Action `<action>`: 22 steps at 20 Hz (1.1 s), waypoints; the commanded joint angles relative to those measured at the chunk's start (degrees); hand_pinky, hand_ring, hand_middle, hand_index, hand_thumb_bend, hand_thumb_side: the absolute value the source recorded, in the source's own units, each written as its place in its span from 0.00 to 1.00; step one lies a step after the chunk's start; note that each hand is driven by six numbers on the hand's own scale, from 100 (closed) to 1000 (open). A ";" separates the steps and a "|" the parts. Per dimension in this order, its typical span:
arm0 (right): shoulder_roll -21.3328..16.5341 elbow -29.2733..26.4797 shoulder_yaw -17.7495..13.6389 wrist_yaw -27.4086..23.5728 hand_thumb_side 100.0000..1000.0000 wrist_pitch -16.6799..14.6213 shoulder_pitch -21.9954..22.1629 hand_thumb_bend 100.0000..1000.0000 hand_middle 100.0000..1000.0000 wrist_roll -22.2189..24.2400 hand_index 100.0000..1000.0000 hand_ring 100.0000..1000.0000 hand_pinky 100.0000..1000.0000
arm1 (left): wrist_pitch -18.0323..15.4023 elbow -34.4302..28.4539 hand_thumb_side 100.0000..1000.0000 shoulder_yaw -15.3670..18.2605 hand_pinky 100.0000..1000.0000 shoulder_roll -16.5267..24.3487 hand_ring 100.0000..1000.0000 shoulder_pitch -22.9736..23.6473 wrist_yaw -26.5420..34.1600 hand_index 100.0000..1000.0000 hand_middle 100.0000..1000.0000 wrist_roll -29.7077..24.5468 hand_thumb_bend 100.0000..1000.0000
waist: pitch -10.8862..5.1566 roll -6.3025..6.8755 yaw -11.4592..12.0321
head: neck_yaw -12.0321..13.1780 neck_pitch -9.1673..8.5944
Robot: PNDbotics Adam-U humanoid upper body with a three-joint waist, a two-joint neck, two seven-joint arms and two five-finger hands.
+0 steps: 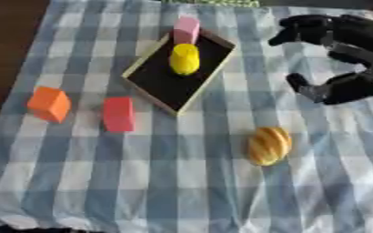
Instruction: Pick up objects on the table and place them in the box.
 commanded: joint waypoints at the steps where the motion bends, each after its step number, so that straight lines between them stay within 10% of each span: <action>1: -2.88 -1.20 -0.81 2.44 0.10 -3.21 1.86 0.00 0.82 -0.89 0.91 1.00 0.93 | -0.20 -0.68 0.59 0.45 0.77 1.56 0.75 -0.59 -0.14 0.76 0.62 0.20 0.00 | -0.77 0.08 -0.29 | 0.26 0.23; 18: 6.97 -1.20 5.44 11.26 0.29 0.87 7.30 0.00 0.82 8.12 0.95 1.00 0.96 | 0.02 -0.56 0.59 0.13 0.77 0.75 0.75 -0.63 0.47 0.77 0.62 -0.29 0.00 | -0.40 0.53 0.04 | -0.79 0.23; 22: 8.18 -1.20 5.86 13.94 0.19 2.09 7.59 0.00 0.83 9.54 0.95 1.00 0.96 | 0.06 -0.49 0.59 0.07 0.77 0.66 0.75 -0.66 0.56 0.77 0.62 -0.38 0.00 | -0.28 0.60 0.14 | -0.83 0.23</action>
